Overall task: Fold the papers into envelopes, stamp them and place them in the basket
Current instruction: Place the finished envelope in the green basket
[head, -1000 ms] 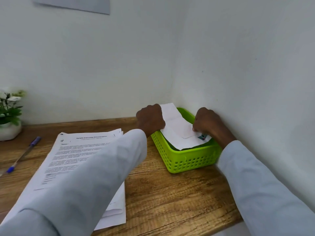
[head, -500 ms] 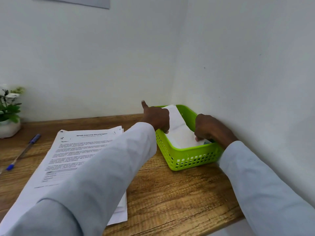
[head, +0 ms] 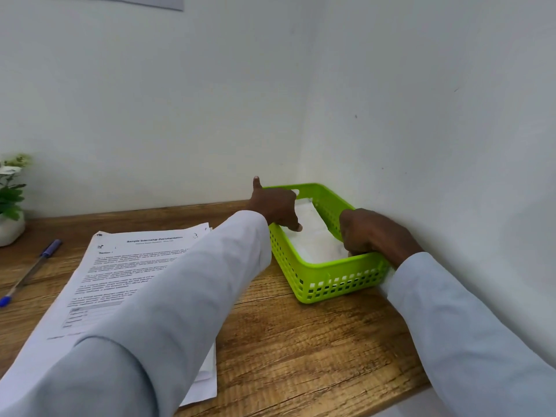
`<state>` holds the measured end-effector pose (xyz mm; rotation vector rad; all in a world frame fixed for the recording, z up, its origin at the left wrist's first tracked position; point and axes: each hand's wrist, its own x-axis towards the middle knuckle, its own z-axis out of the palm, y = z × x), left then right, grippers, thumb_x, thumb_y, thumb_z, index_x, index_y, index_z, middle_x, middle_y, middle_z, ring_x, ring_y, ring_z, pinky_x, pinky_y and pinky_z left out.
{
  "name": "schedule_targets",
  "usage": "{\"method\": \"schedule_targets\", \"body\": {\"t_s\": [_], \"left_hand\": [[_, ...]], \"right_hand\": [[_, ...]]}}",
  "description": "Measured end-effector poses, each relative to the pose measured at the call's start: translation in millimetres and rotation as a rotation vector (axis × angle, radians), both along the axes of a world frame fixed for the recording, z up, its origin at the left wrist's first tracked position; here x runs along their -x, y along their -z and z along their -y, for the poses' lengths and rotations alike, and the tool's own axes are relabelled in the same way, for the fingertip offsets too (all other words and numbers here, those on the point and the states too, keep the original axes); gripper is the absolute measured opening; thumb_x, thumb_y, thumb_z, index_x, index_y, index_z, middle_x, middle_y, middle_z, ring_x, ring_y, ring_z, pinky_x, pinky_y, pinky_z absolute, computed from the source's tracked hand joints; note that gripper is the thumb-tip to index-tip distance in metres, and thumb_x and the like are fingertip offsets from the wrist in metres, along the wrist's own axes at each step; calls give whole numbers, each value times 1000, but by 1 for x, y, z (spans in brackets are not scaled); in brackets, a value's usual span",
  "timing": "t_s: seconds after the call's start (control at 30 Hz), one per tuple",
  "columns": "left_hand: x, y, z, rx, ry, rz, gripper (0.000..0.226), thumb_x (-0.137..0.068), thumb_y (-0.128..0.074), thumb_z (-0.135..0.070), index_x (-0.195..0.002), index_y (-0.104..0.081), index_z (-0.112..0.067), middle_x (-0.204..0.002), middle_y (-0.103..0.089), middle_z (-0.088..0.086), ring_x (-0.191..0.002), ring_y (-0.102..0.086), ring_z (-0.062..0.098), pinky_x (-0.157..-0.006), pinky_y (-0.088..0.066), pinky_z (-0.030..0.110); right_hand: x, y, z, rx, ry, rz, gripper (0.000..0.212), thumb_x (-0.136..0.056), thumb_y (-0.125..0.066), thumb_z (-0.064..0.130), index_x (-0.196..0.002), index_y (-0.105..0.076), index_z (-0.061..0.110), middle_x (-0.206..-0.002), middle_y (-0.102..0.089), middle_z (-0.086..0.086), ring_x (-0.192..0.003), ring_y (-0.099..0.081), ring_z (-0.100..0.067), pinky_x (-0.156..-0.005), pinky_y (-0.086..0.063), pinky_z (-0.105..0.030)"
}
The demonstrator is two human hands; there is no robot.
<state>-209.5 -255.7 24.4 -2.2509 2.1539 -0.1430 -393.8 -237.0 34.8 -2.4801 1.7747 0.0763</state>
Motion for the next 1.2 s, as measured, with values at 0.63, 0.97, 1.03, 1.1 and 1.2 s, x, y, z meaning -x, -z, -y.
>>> {"method": "schedule_targets", "body": {"t_s": [0.63, 0.97, 1.03, 1.1, 1.2], "left_hand": [[-18, -3, 28, 148, 129, -522, 39, -102, -34, -30, -136, -48, -18, -141, -50, 4, -128, -47, 25, -103, -37, 35], [-32, -13, 32, 373, 130, -845, 24, -94, -50, -10, -108, -70, -7, -104, -67, 5, -93, -61, 18, -86, -50, 34], [-36, -15, 34, 428, 124, -908, 19, -91, -57, -8, -102, -72, -3, -96, -68, 6, -85, -61, 17, -82, -52, 34], [-35, -17, 37, 461, 111, -908, 14, -88, -63, -9, -97, -74, -5, -93, -69, 6, -82, -61, 16, -78, -51, 32], [-29, -18, 43, 456, 96, -782, 16, -84, -64, -10, -95, -75, -13, -97, -71, 4, -87, -64, 16, -79, -51, 30]], "right_hand": [[32, -18, -6, -46, -98, 508, 24, -75, -62, -9, -63, -61, 11, -65, -54, -3, -59, -49, -17, -59, -38, -26], [31, -14, -1, -7, -49, 426, 22, -78, -63, -1, -61, -57, 12, -60, -50, -2, -58, -46, -18, -58, -37, -27], [29, -12, 3, -22, -35, 415, 12, -80, -73, 12, -74, -63, 12, -69, -55, -3, -63, -51, -18, -59, -39, -28], [25, -11, 6, -8, -13, 400, 24, -78, -80, 29, -88, -65, 13, -82, -60, -5, -74, -57, -21, -64, -44, -30], [19, -8, 5, 88, 0, 333, 50, -77, -80, 36, -118, -61, 15, -112, -62, -9, -103, -59, -29, -84, -49, -37]]}}
